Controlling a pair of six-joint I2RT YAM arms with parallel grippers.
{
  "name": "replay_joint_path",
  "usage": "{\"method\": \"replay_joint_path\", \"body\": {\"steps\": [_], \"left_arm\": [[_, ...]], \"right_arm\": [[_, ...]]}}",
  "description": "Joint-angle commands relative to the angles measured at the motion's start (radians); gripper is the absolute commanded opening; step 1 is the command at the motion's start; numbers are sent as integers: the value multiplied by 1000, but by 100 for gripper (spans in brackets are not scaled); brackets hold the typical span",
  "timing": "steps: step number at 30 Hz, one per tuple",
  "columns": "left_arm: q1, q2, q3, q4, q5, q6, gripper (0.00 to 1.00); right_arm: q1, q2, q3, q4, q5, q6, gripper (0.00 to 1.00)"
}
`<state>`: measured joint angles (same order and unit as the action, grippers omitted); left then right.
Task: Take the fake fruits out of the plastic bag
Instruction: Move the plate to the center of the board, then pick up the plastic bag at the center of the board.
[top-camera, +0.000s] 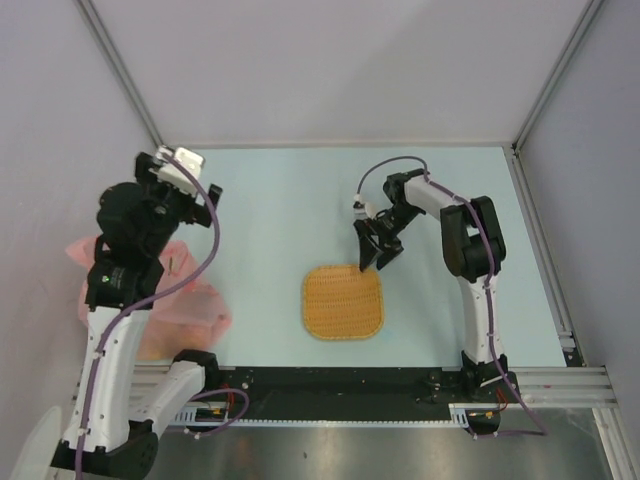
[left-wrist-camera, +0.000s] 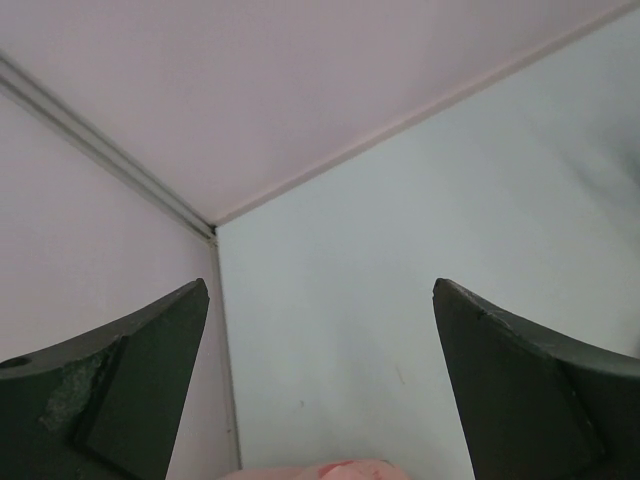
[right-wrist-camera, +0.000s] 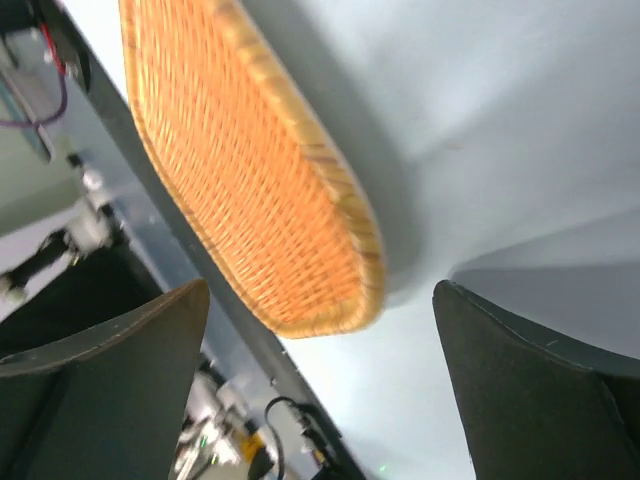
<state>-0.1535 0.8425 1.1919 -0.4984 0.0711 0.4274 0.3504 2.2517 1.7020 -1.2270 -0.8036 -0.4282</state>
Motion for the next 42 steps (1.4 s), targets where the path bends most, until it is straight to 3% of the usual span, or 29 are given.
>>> {"method": "replay_joint_path", "body": {"steps": [1,6,9,10,12,15,20,24,27,31,33,34,36,37,38,39,40,42], "left_arm": [[97,7,239,-130,-62,5,100],[117,24,380,-400,-230,100,100],[118,43,422,-488,-416,93,100],[118,62,417,-503,-561,94,100],[129,72,417,-567,-638,115,100],[150,44,359,-553,-705,197,100],[311,75,209,-415,-896,313,100],[358,118,155,-316,-904,372,100],[394,141,107,-220,-881,455,100],[453,210,74,-219,-812,412,98],[468,263,127,-310,-780,340,82],[470,273,146,-340,-734,323,67],[463,291,202,-417,-671,283,47],[451,312,228,-455,-554,277,21],[401,326,253,-559,-489,280,8],[364,334,290,-610,-432,274,0],[279,352,313,-723,-248,272,0],[191,365,350,-784,-80,246,0]], "right_arm": [[-91,-113,77,95,-31,28,100],[-125,-204,116,295,-112,233,100],[-75,-228,119,345,-140,305,100],[-58,-236,117,350,-147,309,100],[-34,-257,108,353,-184,312,100],[-2,-297,87,388,-178,361,100],[-2,-372,54,428,-82,422,100],[-27,-469,-40,559,-88,488,100],[-27,-497,-50,546,-82,483,100],[-1,-534,-90,577,-98,499,100],[21,-552,-85,561,-82,474,100],[25,-557,-78,554,-74,459,100],[25,-555,-61,544,-52,463,100],[24,-555,-59,550,-45,474,100],[21,-552,-58,570,-5,532,100],[10,-541,-54,578,15,569,100],[-2,-529,-54,589,-21,612,100],[-20,-488,-71,667,-132,686,100]]}}
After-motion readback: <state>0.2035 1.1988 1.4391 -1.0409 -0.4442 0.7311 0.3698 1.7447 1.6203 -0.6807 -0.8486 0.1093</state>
